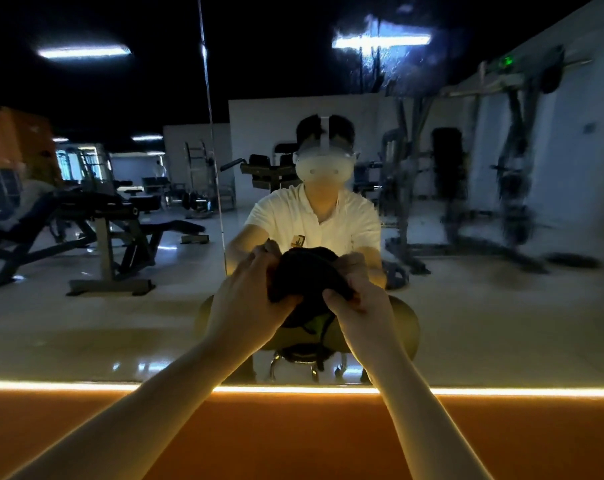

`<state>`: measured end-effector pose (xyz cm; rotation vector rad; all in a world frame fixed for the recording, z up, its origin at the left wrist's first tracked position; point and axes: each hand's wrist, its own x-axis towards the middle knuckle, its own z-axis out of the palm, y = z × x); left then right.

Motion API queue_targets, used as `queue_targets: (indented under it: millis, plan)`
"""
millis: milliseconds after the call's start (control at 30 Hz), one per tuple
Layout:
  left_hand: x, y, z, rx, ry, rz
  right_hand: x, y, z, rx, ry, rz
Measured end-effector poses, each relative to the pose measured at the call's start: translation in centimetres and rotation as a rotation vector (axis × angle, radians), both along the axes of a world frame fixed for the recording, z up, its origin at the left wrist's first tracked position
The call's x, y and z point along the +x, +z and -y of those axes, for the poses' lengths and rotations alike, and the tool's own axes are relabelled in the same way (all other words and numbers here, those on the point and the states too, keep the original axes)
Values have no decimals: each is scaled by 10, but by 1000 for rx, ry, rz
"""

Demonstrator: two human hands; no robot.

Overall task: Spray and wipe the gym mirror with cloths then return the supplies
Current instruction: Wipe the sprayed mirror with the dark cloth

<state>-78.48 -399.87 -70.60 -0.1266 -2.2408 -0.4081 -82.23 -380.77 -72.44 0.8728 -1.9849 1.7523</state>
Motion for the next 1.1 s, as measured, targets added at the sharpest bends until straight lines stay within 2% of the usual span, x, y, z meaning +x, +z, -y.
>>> queue_targets:
  millis: [100, 167, 267, 333, 400, 500, 567, 667, 767, 933, 1033, 1100]
  plan:
    - [4, 8, -7, 239, -113, 226, 7, 7, -1, -46, 86, 34]
    - [12, 14, -9, 500, -242, 359, 12, 12, -1, -34, 105, 42]
    - [30, 24, -11, 901, -467, 419, 18, 17, -3, -44, 128, 116]
    - [39, 29, -11, 1046, -561, 399, 20, 20, -6, -37, 157, 160]
    - [46, 31, -9, 1005, -541, 365, 20, 21, -8, 44, 107, 120]
    - [52, 29, -4, 709, -315, 221, 27, 24, -9, 182, -253, -67]
    - [57, 26, -7, 533, -193, 78, 40, 33, -6, 171, -358, -180]
    - [71, 24, -20, 402, -191, -40, 66, 55, 8, 230, -180, -54]
    - [86, 21, -31, 273, -211, -40, 84, 78, 19, 254, -99, 106]
    - [101, 24, -26, 217, -375, 41, 106, 106, 12, 252, -134, 178]
    - [107, 35, -22, 393, -591, 106, 116, 122, 11, 287, -150, 156]
    - [109, 46, -23, 479, -628, 115, 118, 131, 9, 336, -181, 113]
